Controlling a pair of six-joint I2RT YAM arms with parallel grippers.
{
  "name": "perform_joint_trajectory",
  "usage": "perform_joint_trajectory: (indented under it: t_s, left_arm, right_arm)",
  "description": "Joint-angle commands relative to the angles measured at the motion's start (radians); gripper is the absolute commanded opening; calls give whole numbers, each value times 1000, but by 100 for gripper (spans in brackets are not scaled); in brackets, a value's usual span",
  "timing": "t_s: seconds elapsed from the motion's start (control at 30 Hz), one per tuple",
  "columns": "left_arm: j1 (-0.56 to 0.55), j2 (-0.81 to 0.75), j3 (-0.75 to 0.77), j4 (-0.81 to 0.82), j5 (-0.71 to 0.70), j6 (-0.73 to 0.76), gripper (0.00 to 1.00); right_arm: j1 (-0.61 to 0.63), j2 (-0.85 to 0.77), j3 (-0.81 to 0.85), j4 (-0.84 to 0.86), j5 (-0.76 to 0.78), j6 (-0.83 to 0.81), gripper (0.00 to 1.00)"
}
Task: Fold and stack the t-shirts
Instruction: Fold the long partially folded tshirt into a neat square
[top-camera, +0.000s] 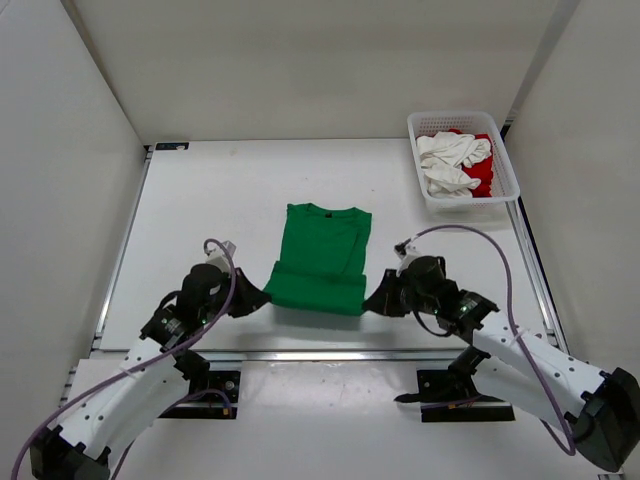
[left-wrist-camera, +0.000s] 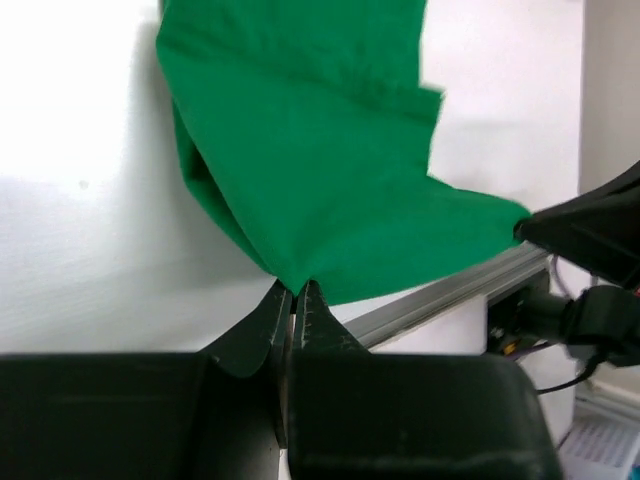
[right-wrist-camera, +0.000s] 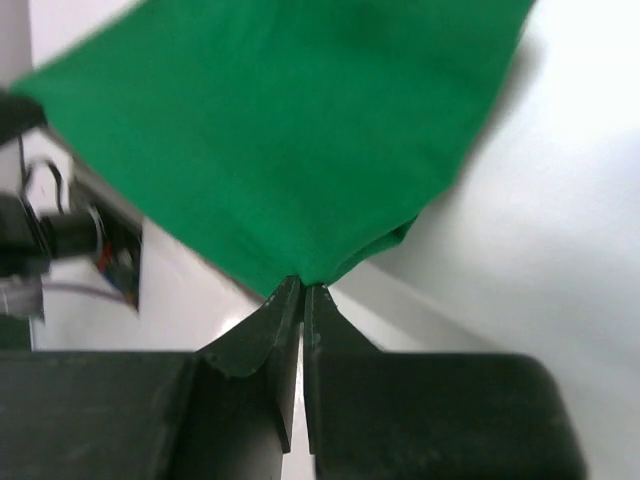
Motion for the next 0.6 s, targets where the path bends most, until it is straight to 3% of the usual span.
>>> perform_joint_trajectory:
  t_s: [0.0, 0.13, 0.33, 0.57]
  left_arm:
    - [35, 107, 174, 31, 27, 29, 0]
    - [91, 325, 313, 179, 111, 30, 0]
    - [200, 610, 459, 372, 121, 12, 0]
    - [253, 959, 654, 402, 89, 20, 0]
  right_arm:
    - [-137, 56, 164, -50, 9, -110, 0]
    - [-383, 188, 290, -11, -160, -206, 0]
    - [-528, 413, 480, 62, -235, -256, 0]
    - [-628, 771, 680, 154, -316, -236, 0]
